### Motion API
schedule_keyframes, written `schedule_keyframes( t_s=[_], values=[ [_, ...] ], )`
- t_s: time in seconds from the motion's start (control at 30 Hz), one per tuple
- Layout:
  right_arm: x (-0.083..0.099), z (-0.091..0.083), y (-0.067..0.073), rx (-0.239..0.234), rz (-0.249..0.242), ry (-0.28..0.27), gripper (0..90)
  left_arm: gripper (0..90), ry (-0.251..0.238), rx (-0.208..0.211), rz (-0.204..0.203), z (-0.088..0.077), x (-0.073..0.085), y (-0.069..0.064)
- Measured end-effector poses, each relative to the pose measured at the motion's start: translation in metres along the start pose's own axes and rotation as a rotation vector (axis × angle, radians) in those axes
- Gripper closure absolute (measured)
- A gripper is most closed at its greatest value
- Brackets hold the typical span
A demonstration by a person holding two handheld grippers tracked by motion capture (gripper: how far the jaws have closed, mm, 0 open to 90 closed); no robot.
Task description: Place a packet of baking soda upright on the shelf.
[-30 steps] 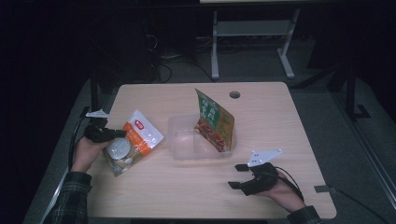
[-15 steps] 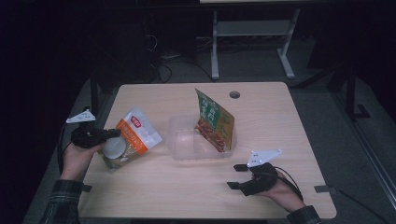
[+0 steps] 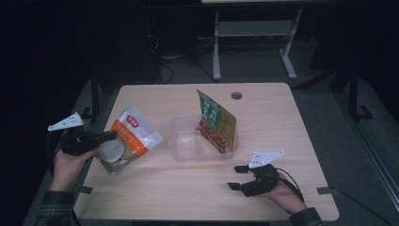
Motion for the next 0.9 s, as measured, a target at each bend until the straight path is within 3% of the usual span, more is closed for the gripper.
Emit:
schedule_keyframes(
  t_s=[0.13, 0.37, 0.6, 0.9],
  values=[
    [-0.002, 0.002, -0.001, -0.008, 0.020, -0.004, 33.5, 89.9, -0.004, 0.029, 0.019, 0.001, -0.002, -0.014],
    [-0.007, 0.009, 0.004, -0.019, -0.009, -0.013, 37.9, 89.9, -0.016, 0.096, 0.055, 0.012, -0.006, -0.040],
    [-0.011, 0.015, 0.008, -0.030, -0.018, -0.029, 37.1, 89.8, -0.024, 0.168, 0.077, 0.032, -0.007, -0.071],
    [-0.026, 0.023, 0.014, -0.060, -0.021, -0.094, 36.7, 89.9, -0.026, 0.254, 0.084, 0.060, -0.002, -0.106]
  ],
)
Point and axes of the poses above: each handheld gripper's, and its own axes: z roughly forward along the jaws, x roughly out of its underside, y roughly to its left, the point moved 5 cm from there along z, roughly forward along the jaws, and after that the axes turned 4 degrees about -z, right-handed, at the moved point
